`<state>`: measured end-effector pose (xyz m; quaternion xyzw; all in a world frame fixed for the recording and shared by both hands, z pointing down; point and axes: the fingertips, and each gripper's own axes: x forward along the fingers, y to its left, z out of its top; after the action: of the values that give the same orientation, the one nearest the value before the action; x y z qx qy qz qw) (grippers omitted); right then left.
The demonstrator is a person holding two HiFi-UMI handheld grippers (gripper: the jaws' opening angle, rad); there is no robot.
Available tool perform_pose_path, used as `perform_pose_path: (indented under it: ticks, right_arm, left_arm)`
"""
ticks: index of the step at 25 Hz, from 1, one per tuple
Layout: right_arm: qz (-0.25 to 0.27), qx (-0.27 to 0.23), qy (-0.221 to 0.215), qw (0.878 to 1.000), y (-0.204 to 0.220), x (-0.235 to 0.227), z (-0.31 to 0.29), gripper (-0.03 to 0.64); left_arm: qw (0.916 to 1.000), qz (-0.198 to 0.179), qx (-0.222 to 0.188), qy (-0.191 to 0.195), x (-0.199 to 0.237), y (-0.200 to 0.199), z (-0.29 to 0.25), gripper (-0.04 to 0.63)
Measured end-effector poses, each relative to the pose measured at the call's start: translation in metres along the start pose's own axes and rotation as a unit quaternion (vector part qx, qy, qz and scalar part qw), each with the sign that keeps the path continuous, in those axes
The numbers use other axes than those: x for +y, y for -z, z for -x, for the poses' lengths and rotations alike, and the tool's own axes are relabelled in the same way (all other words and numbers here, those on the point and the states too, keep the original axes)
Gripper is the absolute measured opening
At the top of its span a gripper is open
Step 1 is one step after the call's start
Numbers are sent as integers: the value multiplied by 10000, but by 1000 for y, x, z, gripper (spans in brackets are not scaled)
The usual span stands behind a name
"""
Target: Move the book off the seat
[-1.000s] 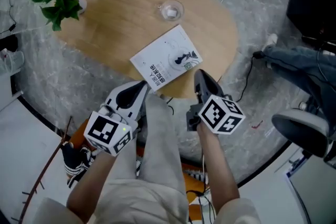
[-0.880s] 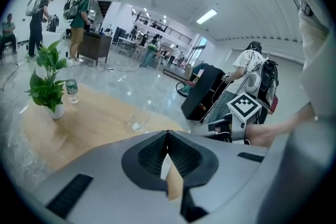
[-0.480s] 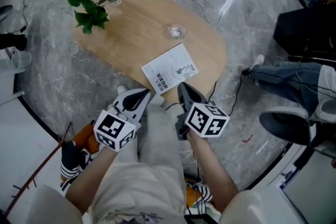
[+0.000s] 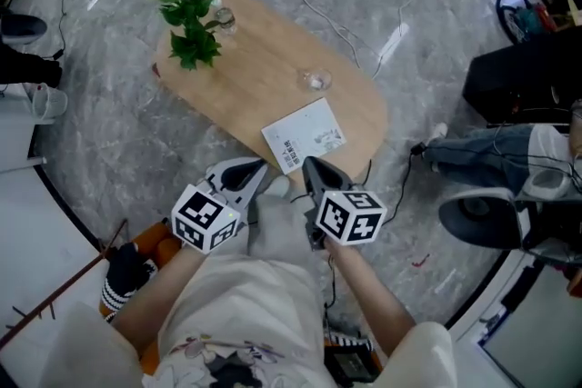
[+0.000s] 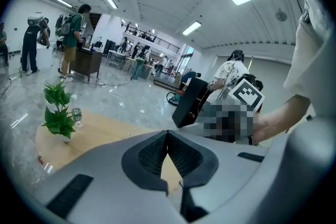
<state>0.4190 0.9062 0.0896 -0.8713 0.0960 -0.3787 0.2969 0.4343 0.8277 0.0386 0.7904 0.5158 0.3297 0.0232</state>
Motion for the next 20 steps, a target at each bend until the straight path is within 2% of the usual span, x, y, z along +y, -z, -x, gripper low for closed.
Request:
perform_pose_path:
  ticks: [6, 12, 20]
  right_arm:
    - [706, -209, -242, 9970, -16, 58, 15, 6]
    - [1680, -395, -506, 9837, -25, 121, 34, 6]
    - [2095, -622, -735, 9731, -22, 160, 53, 6]
  left_arm:
    - [9995, -117, -248, 152, -15, -19, 36, 5]
    - [9986, -237, -420, 215, -25, -34, 71, 5]
    - [9971, -361, -609, 266, -40, -50, 99, 5]
